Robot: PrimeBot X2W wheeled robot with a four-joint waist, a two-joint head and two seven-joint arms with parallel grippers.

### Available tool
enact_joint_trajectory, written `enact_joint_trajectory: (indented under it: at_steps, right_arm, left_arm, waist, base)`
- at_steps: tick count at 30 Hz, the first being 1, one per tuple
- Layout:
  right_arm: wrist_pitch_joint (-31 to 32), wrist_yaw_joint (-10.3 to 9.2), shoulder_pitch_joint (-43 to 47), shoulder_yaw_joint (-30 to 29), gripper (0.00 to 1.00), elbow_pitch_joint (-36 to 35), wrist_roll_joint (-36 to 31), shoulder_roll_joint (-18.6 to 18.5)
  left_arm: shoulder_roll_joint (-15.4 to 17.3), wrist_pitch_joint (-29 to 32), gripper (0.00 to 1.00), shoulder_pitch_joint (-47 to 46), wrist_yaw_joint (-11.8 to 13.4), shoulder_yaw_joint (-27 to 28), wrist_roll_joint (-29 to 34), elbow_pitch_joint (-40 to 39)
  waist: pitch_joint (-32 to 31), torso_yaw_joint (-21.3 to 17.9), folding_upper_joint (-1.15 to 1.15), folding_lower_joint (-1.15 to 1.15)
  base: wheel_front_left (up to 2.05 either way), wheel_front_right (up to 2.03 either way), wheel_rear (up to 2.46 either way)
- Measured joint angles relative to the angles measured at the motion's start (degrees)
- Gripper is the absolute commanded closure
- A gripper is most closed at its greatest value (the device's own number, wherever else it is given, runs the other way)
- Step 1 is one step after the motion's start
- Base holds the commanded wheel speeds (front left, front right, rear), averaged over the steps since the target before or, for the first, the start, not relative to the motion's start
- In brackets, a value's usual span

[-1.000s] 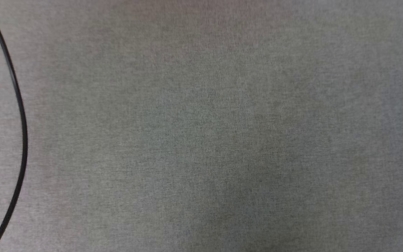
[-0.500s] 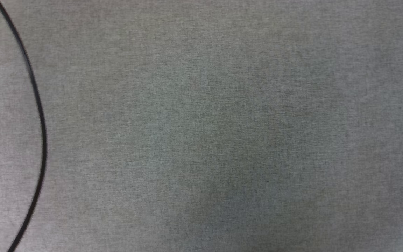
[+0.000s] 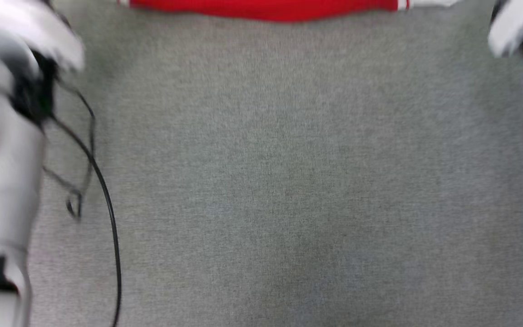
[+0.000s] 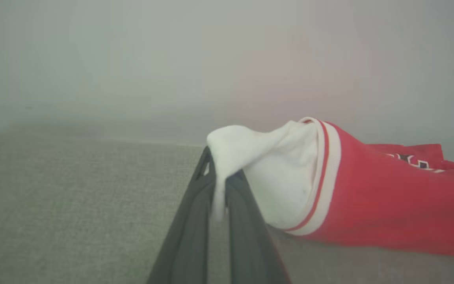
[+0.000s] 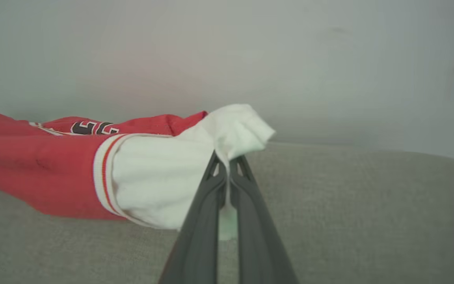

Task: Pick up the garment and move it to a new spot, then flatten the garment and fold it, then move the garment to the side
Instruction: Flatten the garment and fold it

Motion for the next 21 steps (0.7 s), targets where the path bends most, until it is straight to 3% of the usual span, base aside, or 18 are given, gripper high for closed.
enact_joint_trajectory:
  at_steps: [10, 21]
  right_arm:
    - [-2.87, 0.0, 23.43, -0.49, 1.0, -4.13, 4.94, -1.68]
    - [-1.97, 0.01, 46.42, -7.0, 1.0, -11.14, 4.92, -0.59]
  left_arm:
    - [-0.83, -4.75, 1.0, 22.24, -0.3, -0.48, -1.75, -3.85]
    - [-0.23, -4.04, 1.0, 45.16, 4.1, 0.16, -4.77, -14.5]
  waist:
    - [-10.33, 0.64, 0.0, -0.01]
    - [-21.7, 1.56, 0.0, -0.02]
  base:
    - [0.0, 0.0, 0.0]
    - [0.0, 0.0, 0.0]
